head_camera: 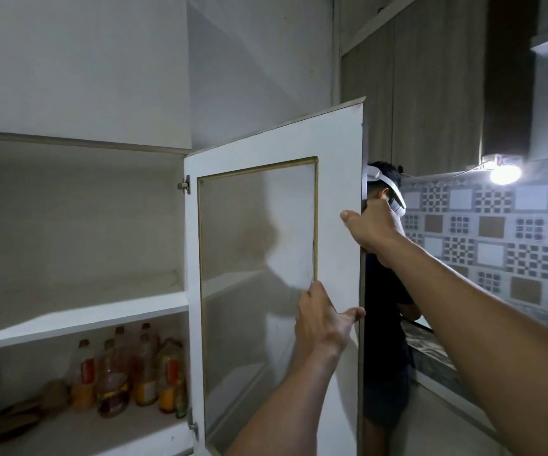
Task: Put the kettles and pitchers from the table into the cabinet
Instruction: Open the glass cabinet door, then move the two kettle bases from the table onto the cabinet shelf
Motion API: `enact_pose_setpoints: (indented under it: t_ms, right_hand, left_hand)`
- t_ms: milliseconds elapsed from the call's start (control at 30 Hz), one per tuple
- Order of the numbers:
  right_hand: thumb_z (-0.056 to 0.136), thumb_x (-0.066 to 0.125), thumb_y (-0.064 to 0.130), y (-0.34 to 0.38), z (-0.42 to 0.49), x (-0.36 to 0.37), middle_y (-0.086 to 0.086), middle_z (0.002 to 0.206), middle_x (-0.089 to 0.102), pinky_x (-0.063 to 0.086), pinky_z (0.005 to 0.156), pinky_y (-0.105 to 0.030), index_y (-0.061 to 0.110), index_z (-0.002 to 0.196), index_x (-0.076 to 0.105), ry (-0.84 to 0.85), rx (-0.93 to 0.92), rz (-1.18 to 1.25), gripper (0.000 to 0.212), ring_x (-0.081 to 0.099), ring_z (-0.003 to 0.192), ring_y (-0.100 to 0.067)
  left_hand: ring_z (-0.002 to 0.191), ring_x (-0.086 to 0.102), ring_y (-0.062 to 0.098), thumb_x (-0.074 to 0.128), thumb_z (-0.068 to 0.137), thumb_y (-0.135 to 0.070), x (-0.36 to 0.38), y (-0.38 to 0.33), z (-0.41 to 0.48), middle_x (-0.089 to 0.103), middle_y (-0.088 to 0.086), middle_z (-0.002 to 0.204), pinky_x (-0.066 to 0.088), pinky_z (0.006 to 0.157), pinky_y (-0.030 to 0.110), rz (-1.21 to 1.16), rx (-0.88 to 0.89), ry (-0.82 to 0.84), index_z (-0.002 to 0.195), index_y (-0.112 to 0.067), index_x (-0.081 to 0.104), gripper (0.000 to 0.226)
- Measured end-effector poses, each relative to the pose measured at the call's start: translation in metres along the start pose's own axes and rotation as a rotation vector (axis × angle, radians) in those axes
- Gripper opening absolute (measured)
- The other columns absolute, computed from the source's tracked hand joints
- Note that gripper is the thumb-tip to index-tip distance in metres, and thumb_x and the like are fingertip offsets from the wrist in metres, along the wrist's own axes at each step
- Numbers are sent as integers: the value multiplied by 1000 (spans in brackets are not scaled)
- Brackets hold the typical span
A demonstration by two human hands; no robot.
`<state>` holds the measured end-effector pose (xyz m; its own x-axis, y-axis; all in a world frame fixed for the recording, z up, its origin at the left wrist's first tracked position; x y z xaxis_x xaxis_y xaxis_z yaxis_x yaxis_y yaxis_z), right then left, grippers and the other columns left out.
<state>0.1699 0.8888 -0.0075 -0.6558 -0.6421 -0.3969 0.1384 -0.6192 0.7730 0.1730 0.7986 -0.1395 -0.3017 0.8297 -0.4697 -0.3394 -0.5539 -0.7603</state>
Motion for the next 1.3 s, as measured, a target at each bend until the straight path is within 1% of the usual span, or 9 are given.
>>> enact_pose_setpoints:
  t_ms: [133,200,267,367,500,700,800,1000,1300]
  right_hand:
    - [96,57,25,17,-24,2,-13,118,57,43,82,-38,8,125,50,-109,-6,58,34,54,91,-24]
    - [92,62,18,30,-46,7,-16,129,50,47,86,-44,11,129,45,-352,-186,-115,41,54,100,-26]
    - [90,63,15,42,-70,19,-18,130,50,51,88,-51,12,128,47,-440,-426,-278,41,53,114,-35]
    - [94,51,18,64,-104,49,-17,133,54,46,91,-47,14,133,46,-147,-460,-258,39,53,118,-38]
    - [97,48,28,87,-161,116,-17,137,53,45,92,-44,16,138,40,183,-342,-214,44,53,120,-40]
    - [95,50,32,145,-287,263,-17,143,51,44,99,-43,21,145,38,587,-436,-142,53,51,126,-39]
    - [93,53,38,181,-363,334,-15,139,54,48,97,-48,24,142,40,757,-533,-70,53,55,121,-39]
    - [92,55,39,239,-502,467,-12,133,55,46,94,-43,23,137,43,1100,-730,34,49,55,119,-37]
    - [91,54,33,279,-637,690,-9,139,51,48,93,-42,21,140,41,1474,-954,-25,52,54,121,-35]
  left_hand:
    - [104,59,30,76,76,-48,-20,1,-3,59,8,110,50,81,40,41,-15,63,107,-11,52,54]
    - [107,58,32,72,82,-40,-40,7,-4,59,12,114,48,82,39,58,-14,51,110,-8,53,46]
    - [117,55,34,65,89,-34,-70,17,-5,58,15,124,45,88,38,105,-9,14,118,-6,53,42]
    - [126,47,33,56,95,-32,-129,41,-13,53,18,133,39,100,37,184,-34,-49,128,-3,50,44]
    - [122,49,36,52,96,-32,-219,97,-36,53,19,131,42,98,41,273,-122,-161,125,-2,51,42]
    - [124,46,38,52,94,-31,-366,214,-94,49,21,131,38,102,44,416,-365,-346,125,-3,49,42]
    - [123,47,37,52,93,-34,-433,274,-129,48,20,131,39,103,45,480,-524,-442,126,-5,50,44]
    - [122,49,35,53,94,-32,-543,393,-204,51,17,131,42,100,46,573,-857,-622,125,-7,51,39]
    - [117,54,33,62,88,-29,-636,581,-263,52,15,128,48,95,43,603,-1347,-809,129,-6,50,48]
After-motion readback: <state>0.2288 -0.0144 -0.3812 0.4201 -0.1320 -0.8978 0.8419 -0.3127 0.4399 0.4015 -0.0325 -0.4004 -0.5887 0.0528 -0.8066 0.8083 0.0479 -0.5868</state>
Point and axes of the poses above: each hand's wrist, its own z-axis towards the middle knuckle, its own x-axis out of the palm, y = z × x, the point moved 1 cm from there along z, towards the middle knuckle
